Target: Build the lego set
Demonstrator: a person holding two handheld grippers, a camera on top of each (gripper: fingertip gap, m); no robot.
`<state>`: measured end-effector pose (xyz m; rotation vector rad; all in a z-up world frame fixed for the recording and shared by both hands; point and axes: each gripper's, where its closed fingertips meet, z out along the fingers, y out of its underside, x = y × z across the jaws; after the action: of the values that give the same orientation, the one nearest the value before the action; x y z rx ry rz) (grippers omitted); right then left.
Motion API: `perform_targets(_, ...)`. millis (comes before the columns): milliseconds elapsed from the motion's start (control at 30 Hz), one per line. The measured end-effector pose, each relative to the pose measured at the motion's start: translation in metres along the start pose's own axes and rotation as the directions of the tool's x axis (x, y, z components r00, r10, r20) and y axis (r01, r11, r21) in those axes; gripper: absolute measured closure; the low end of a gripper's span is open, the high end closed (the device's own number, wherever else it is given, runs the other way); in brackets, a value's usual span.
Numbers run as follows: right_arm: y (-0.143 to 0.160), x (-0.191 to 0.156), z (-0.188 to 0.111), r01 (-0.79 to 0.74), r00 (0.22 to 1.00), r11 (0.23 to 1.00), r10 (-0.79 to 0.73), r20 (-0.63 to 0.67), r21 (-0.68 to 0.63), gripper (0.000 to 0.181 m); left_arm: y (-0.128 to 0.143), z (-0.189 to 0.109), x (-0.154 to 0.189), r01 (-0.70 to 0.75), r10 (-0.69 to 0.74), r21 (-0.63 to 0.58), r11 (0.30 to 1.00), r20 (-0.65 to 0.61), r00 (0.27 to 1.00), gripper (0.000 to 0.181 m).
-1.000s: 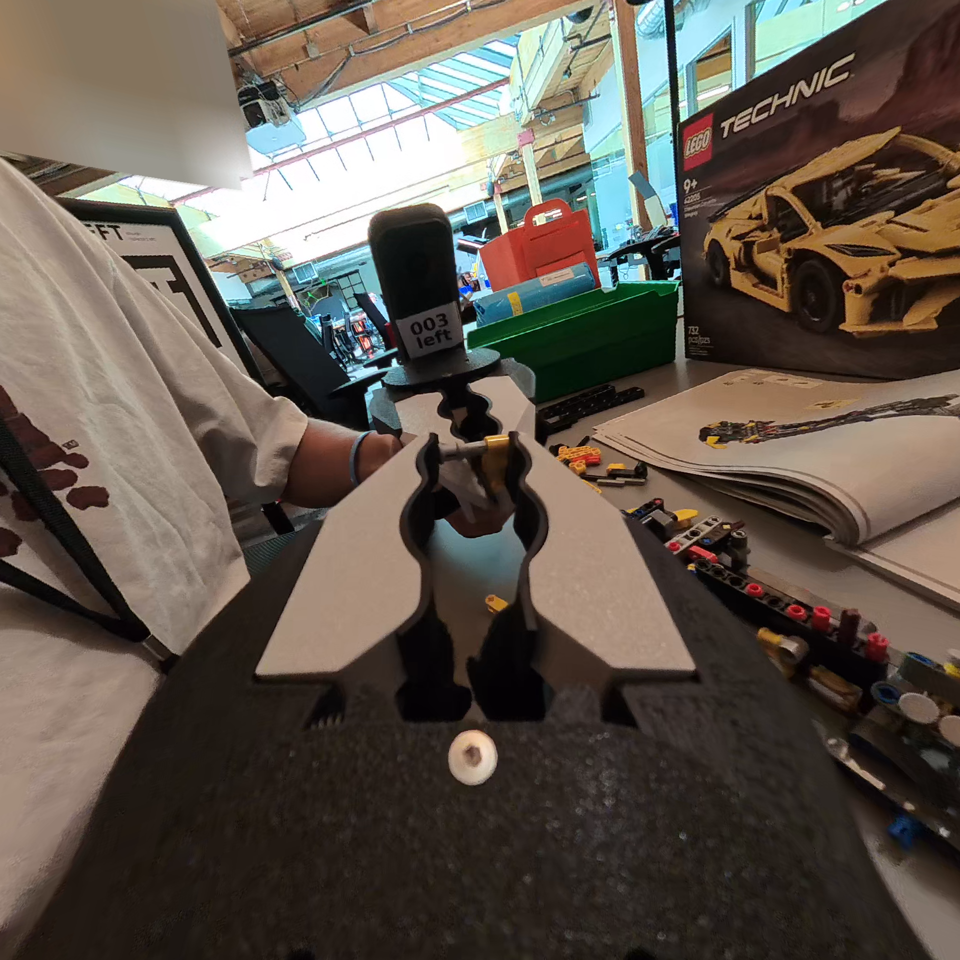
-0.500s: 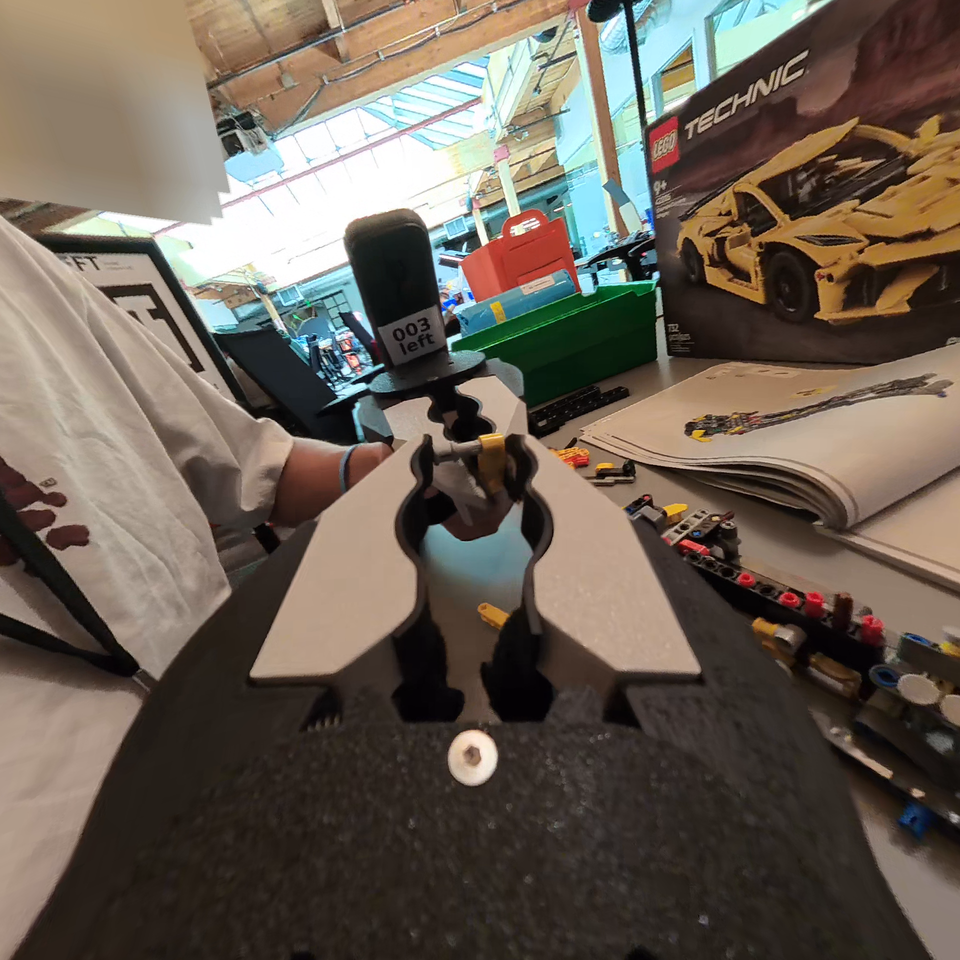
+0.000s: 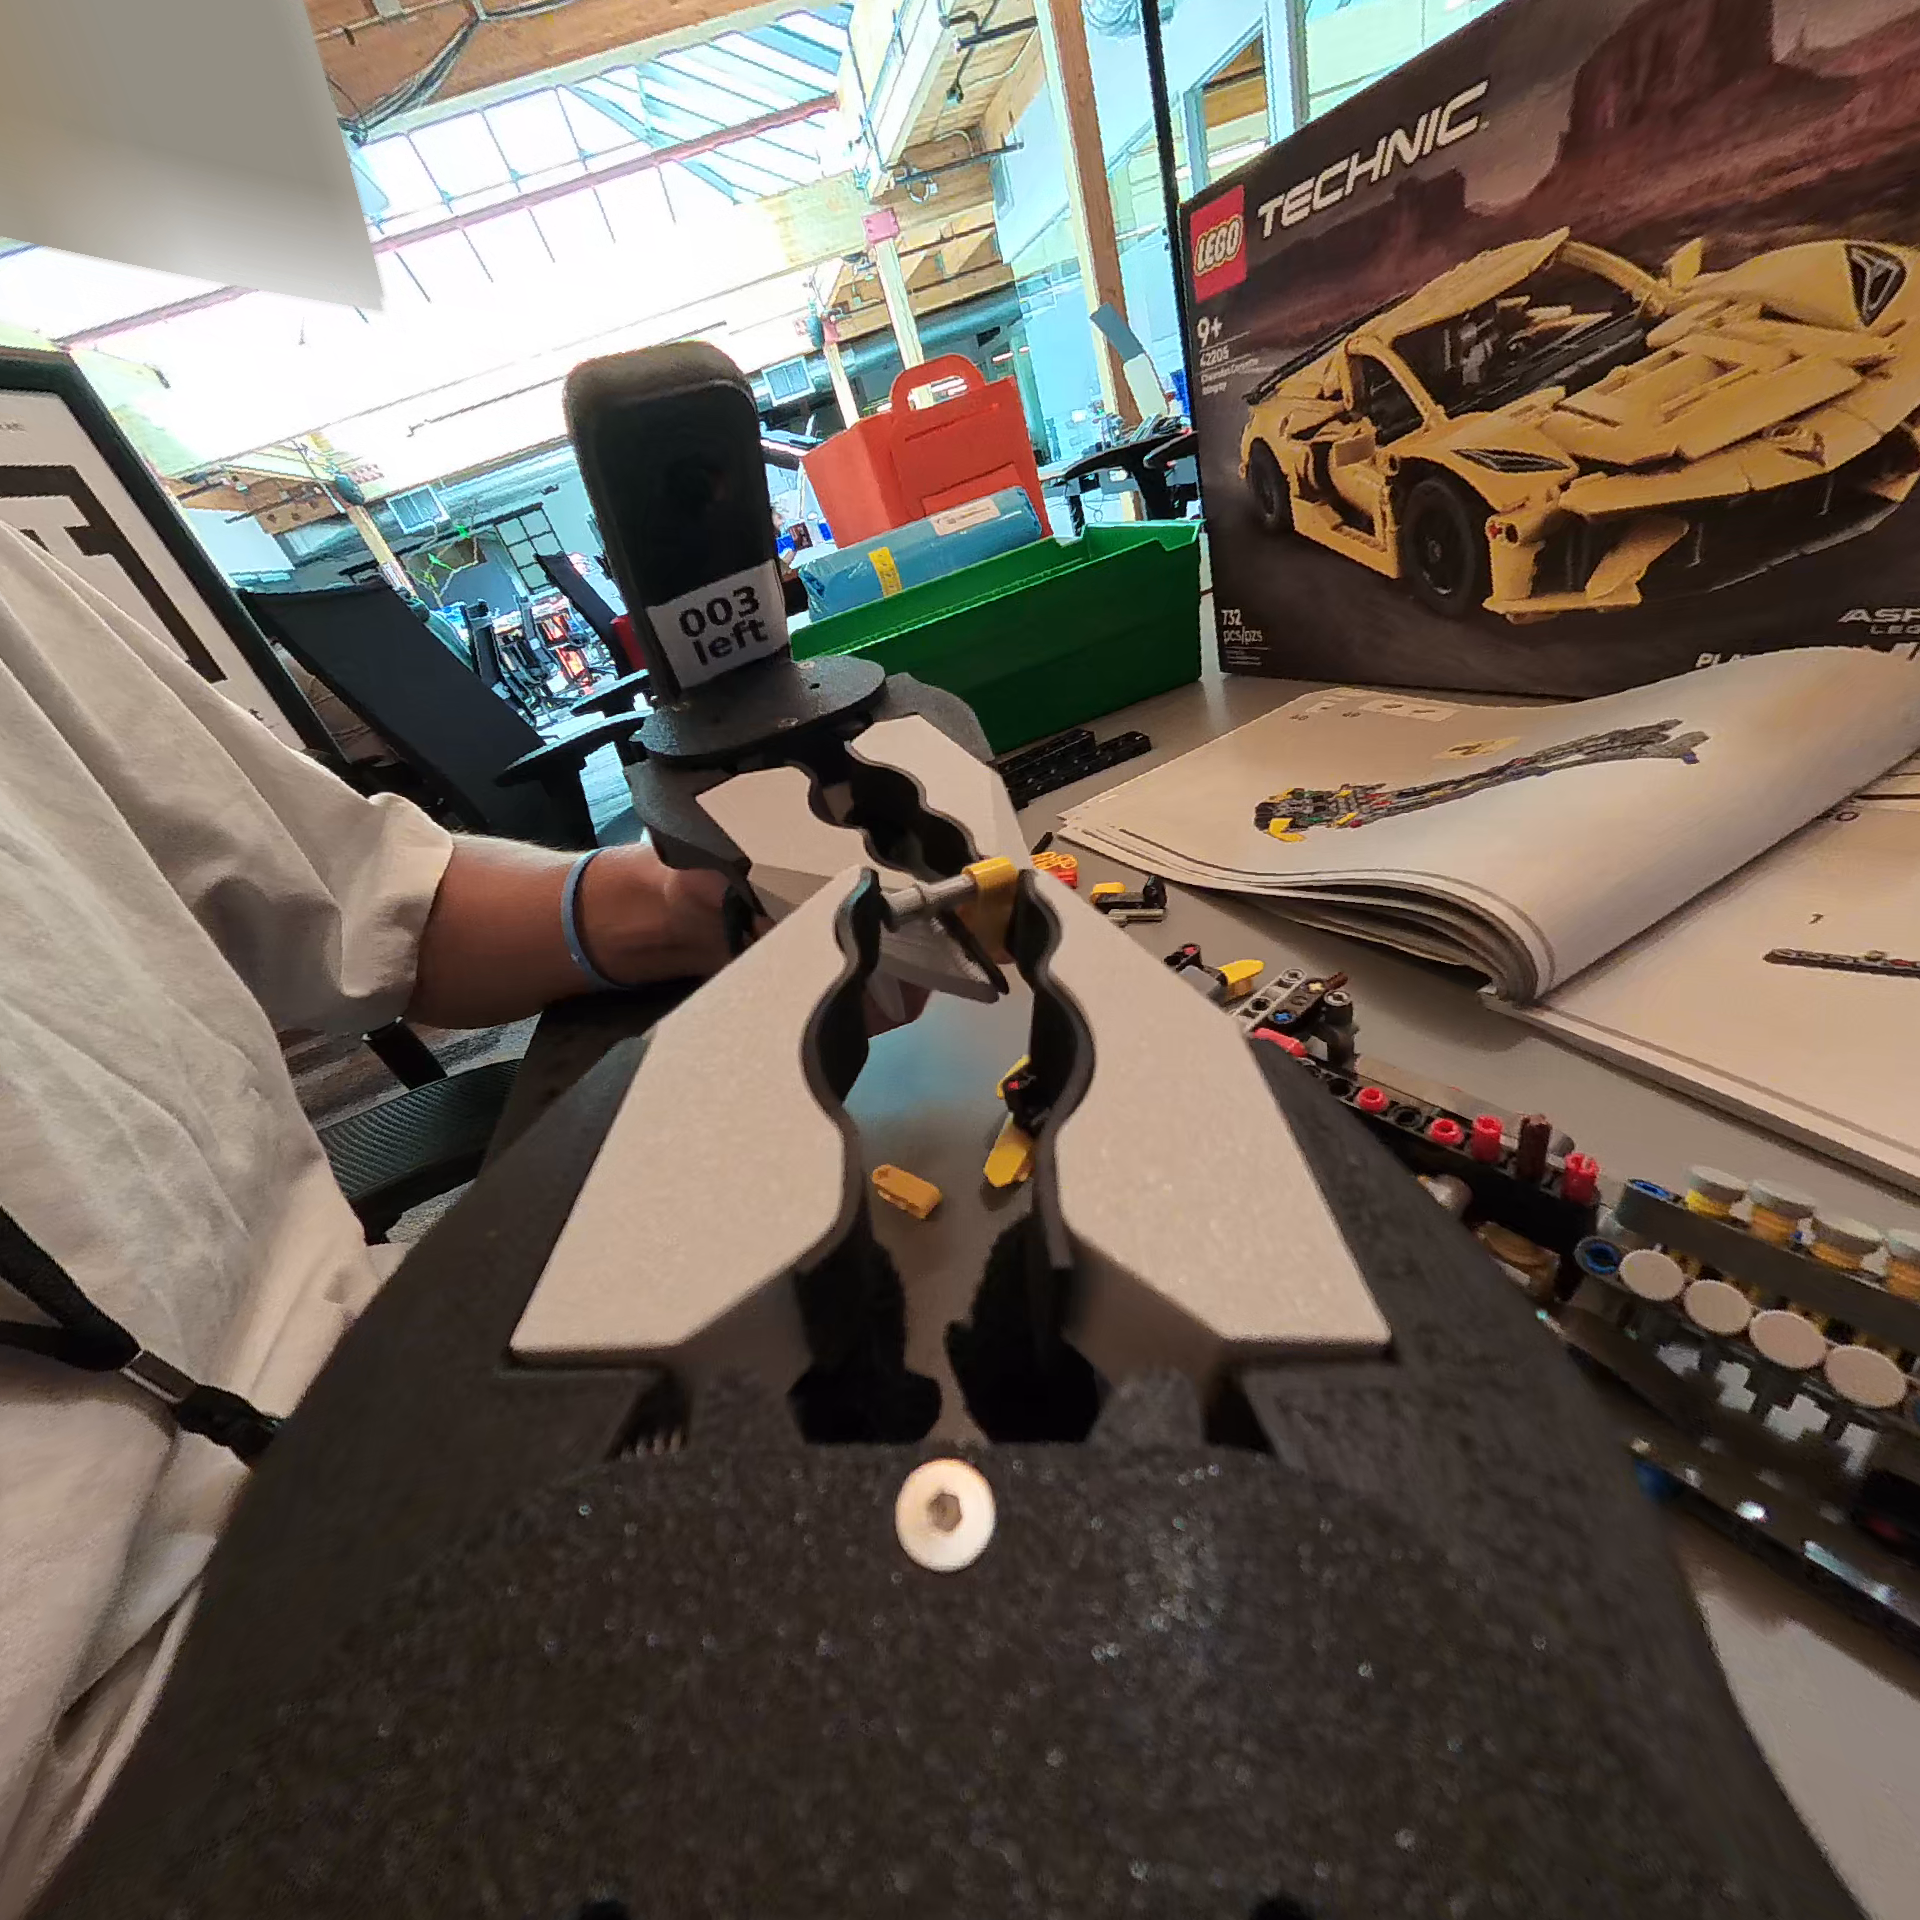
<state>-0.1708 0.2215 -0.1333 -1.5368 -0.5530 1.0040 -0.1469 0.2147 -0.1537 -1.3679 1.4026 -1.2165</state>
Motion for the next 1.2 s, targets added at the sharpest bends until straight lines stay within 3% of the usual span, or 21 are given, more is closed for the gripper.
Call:
perform_targets(333,-0.006,0.0,-0.003,0.011,1.0,0.999,-0.012,0.006,0.045,0.157,-0.001,-0.002,-0.001,0.0,0.0,0.01,1.0,0.0,1.0,0.176)
perform_targets(500,-0.007,-0.012,-0.001,-0.115,0.986,0.992,0.107,0.125,0.058,0.155,-0.005,-0.003,0.008,-0.001,0.003,0.038,0.999,-0.051,0.999,0.176)
perform_targets(733,-0.006,-0.012,-0.001,-0.202,0.968,0.978,0.192,0.162,0.048,0.154,-0.004,-0.003,0.009,0.002,0.0,0.029,1.0,-0.061,0.998,0.176)
perform_targets(1000,-0.004,-0.006,-0.001,-0.138,0.986,0.99,0.134,0.098,0.031,0.155,0.0,-0.002,0.006,0.043,-0.042,0.003,0.999,-0.067,0.997,0.176)
perform_targets(1200,-0.001,0.003,-0.002,-0.077,0.996,0.997,0.077,0.034,0.012,0.151,0.008,-0.005,-0.002,0.183,-0.187,-0.044,0.982,-0.097,0.978,0.177)
